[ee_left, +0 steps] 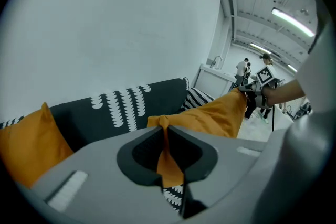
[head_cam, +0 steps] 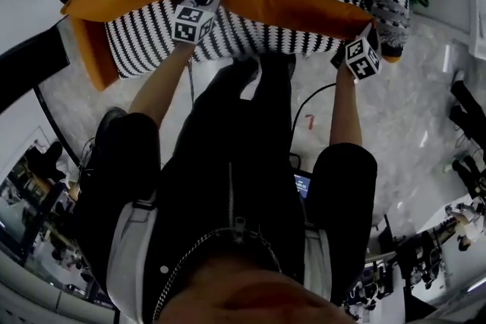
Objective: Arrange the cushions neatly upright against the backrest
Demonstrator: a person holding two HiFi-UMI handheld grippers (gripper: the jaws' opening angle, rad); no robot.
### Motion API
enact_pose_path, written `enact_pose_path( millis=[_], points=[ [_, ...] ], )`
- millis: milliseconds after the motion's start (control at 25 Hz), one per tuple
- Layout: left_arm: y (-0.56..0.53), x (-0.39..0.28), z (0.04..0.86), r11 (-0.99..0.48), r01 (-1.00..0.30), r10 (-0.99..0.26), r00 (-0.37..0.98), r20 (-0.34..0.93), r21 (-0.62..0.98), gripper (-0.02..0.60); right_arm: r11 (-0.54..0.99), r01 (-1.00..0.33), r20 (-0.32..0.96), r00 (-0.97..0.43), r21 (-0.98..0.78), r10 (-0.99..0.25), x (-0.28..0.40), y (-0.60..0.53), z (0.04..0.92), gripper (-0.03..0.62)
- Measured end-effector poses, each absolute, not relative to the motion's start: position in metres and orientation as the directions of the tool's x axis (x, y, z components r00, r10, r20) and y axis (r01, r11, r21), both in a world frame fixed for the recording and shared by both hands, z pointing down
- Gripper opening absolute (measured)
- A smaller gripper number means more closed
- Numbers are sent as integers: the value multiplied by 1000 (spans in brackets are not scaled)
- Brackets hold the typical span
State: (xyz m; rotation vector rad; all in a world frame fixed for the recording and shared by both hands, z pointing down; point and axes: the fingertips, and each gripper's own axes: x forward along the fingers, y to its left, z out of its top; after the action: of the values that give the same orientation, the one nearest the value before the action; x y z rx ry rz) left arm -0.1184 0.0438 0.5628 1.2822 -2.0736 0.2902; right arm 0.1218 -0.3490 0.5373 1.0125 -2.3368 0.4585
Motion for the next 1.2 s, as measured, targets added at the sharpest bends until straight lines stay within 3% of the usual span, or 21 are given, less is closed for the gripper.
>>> enact_pose_path(
  millis=[360,840,1200],
  points=[
    [50,-141,552,705,-687,-615,-472,632,173,40,801,-587,624,-671,-117,-400,15,-386,550,29],
    [3,-195,572,851,-504,-465,-598,653,145,40,912,-388,655,-724,-130,-215,-112,-452,586,31],
    [-15,-258,590,885,-435,-416,-575,704,167,40,919,-356,648,-743,-171,-167,-156,-469,588,31]
  ],
)
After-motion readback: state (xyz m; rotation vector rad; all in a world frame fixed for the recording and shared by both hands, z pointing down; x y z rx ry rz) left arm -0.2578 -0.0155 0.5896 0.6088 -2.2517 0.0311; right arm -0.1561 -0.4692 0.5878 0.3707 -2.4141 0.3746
